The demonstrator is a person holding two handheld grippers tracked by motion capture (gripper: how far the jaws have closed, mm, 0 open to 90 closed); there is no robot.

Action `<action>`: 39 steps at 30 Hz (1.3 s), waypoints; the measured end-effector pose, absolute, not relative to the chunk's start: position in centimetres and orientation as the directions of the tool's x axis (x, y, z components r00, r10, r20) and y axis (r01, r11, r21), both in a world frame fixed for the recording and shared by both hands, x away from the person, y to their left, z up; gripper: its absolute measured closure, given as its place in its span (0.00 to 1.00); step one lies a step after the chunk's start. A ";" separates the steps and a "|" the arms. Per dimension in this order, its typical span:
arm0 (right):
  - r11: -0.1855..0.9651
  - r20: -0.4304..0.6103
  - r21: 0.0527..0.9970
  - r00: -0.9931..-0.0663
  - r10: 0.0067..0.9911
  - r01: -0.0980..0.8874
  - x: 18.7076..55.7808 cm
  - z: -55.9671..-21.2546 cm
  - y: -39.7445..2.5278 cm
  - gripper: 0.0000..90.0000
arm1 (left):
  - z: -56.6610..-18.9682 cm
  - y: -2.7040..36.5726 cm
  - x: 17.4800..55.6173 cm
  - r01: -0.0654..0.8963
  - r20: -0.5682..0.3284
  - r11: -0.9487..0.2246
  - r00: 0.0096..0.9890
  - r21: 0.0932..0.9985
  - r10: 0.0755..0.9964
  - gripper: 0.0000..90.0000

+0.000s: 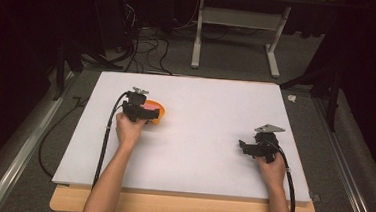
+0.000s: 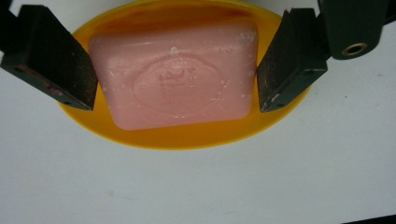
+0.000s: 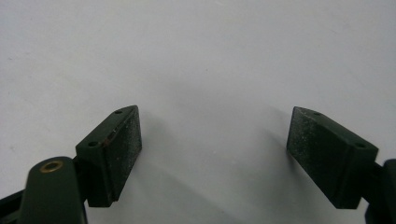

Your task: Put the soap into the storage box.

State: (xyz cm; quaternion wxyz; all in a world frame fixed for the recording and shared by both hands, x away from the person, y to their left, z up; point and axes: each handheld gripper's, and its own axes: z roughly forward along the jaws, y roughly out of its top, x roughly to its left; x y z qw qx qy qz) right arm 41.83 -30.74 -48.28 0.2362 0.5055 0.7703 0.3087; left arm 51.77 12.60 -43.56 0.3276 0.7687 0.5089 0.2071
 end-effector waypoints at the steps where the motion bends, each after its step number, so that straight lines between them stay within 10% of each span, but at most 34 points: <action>1: 0.296 -0.050 0.714 -0.376 0.925 0.634 41.8 -48.3 -30.7 0.21 | -43.3 12.6 51.6 0.638 -0.015 -0.259 0.391 0.725 0.920 0.17; 39: 0.299 -0.053 0.715 -0.377 0.925 0.632 41.8 -48.3 -30.7 0.21 | -39.9 13.3 47.7 0.525 -0.035 -0.248 0.471 0.814 0.882 0.20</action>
